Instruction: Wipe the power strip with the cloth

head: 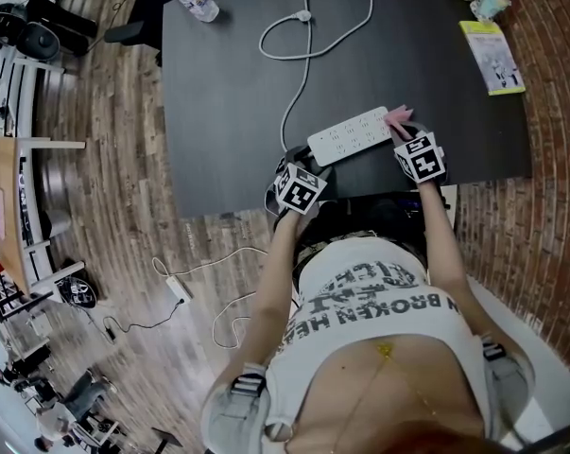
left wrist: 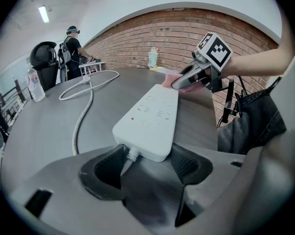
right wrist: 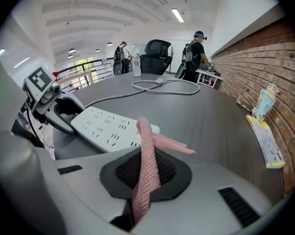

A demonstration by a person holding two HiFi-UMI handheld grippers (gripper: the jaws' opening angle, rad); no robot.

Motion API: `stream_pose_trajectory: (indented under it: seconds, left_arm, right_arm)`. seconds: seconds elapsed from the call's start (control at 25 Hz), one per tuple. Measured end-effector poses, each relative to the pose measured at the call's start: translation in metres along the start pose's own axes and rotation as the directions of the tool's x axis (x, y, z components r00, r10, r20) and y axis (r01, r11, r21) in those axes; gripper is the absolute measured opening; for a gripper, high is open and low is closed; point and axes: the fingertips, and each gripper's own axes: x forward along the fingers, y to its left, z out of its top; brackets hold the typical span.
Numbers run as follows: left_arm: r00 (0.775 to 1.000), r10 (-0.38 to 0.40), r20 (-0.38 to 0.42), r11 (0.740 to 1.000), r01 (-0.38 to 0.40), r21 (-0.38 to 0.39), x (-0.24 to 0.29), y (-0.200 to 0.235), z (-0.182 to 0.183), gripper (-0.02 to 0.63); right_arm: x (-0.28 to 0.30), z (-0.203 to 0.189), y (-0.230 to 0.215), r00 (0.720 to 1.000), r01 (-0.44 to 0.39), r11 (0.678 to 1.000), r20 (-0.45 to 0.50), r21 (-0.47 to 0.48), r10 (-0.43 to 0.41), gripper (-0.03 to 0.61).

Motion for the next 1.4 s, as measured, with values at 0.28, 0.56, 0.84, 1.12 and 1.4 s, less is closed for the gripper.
stream_pose_trajectory:
  seconds: [0.28, 0.56, 0.84, 1.12, 1.4]
  left_arm:
    - [1.000, -0.006, 0.004, 1.000, 0.006, 0.016, -0.001, 0.000, 0.001, 0.282]
    - [0.991, -0.003, 0.132, 0.999, -0.004, 0.050, -0.031, -0.005, 0.019, 0.279]
    - [0.965, 0.027, 0.259, 0.994, -0.054, 0.097, -0.048, -0.021, 0.048, 0.166]
    - [0.936, 0.009, 0.353, 0.997, -0.033, 0.063, -0.065, -0.029, 0.069, 0.023]
    - [0.894, 0.049, 0.446, 0.999, -0.043, -0.025, -0.106, -0.028, 0.096, 0.018]
  right_arm:
    - [0.001, 0.002, 0.002, 0.999, -0.010, 0.995, -0.034, -0.097, 0.007, 0.017]
    - [-0.013, 0.020, 0.047, 0.972, -0.190, 0.929, 0.071, -0.317, 0.223, 0.017]
    - [-0.015, 0.017, 0.079, 0.940, -0.282, 0.867, 0.060, -0.411, 0.335, 0.017]
    - [-0.040, 0.039, 0.091, 0.924, -0.277, 0.852, 0.120, -0.445, 0.363, 0.017]
    - [-0.087, 0.073, 0.105, 0.893, -0.233, 0.874, 0.262, -0.426, 0.366, 0.017]
